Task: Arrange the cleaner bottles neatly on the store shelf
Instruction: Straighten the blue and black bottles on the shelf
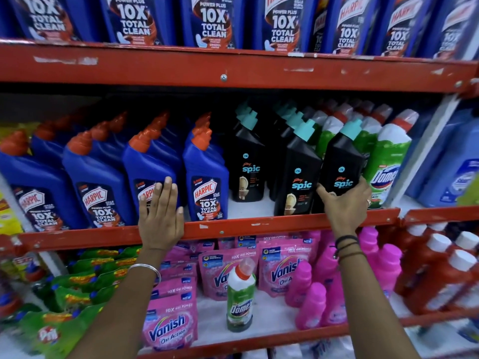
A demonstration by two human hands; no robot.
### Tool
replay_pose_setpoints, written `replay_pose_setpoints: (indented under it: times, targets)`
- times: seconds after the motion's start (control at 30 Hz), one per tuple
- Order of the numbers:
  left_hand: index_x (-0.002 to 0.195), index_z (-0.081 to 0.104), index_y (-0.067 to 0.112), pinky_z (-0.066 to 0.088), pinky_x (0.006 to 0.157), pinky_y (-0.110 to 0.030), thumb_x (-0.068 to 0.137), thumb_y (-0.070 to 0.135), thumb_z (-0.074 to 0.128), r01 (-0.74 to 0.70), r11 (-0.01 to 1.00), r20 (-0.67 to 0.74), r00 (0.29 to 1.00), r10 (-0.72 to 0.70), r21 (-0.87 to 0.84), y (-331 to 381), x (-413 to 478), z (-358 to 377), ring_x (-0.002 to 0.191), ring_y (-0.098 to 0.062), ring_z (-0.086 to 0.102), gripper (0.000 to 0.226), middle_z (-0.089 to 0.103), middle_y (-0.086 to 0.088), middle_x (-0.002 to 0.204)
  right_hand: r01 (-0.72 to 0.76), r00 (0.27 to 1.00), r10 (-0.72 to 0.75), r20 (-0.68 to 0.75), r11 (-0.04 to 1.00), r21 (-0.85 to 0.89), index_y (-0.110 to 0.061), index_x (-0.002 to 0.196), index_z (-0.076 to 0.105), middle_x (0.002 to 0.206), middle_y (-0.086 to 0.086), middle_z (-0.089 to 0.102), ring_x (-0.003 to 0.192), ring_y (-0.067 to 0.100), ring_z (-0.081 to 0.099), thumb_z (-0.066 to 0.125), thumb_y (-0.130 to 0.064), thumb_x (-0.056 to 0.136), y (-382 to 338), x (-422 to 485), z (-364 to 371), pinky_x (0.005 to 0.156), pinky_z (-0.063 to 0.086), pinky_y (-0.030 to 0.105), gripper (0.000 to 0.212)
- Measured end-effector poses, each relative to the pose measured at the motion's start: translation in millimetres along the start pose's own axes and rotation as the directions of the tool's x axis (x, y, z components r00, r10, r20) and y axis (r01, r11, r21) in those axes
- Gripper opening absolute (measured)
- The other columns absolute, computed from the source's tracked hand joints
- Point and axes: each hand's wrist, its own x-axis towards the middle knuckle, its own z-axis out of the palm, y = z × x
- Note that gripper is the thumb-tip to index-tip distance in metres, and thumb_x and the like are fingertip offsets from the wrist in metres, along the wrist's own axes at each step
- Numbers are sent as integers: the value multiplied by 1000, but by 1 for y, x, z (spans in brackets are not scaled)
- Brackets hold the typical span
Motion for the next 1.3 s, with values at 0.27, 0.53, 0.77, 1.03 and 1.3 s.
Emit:
replay_pose_setpoints:
  times: [0.27,0.53,0.77,1.03,1.3]
  targets:
    - [153,8,11,-5,119,-40,97,29,30,-5,1000,-6,1000,6,15,0,1,-1,148,-15,1,63,0,1,161,106,968,-59,-243,977,185,-3,126,41,126,16,51,116,31,49,75,-54,58,-17,-23,-27,88,41,38,91]
    - [154,7,12,-6,119,-40,101,32,21,3,1000,17,1000,-3,12,0,1,-2,148,-15,1,58,0,1,161,214,968,-181,-175,959,188,-8,122,44,123,11,56,110,28,55,80,-60,52,-96,-78,-46,83,43,35,94]
    - [153,9,12,-2,119,-40,99,31,24,4,1000,19,1000,-3,-23,-1,1,-2,148,-15,5,59,2,1,161,190,978,-200,63,973,133,-10,131,40,128,9,50,113,29,53,78,-61,56,-119,-111,11,81,49,43,99]
    - [153,10,12,-2,120,-40,101,31,22,-14,1000,-11,1000,13,-24,-3,0,1,148,-15,6,57,4,1,161,159,977,-168,130,984,76,-6,136,37,134,13,46,115,33,53,78,-57,62,-111,-118,47,77,50,41,99]
    - [154,7,13,-4,119,-39,101,31,22,-9,999,-7,1000,8,-32,-3,0,0,148,-14,5,58,2,1,161,143,975,-144,167,990,20,-5,141,28,139,15,40,116,33,52,66,-64,71,-103,-126,61,73,51,40,99]
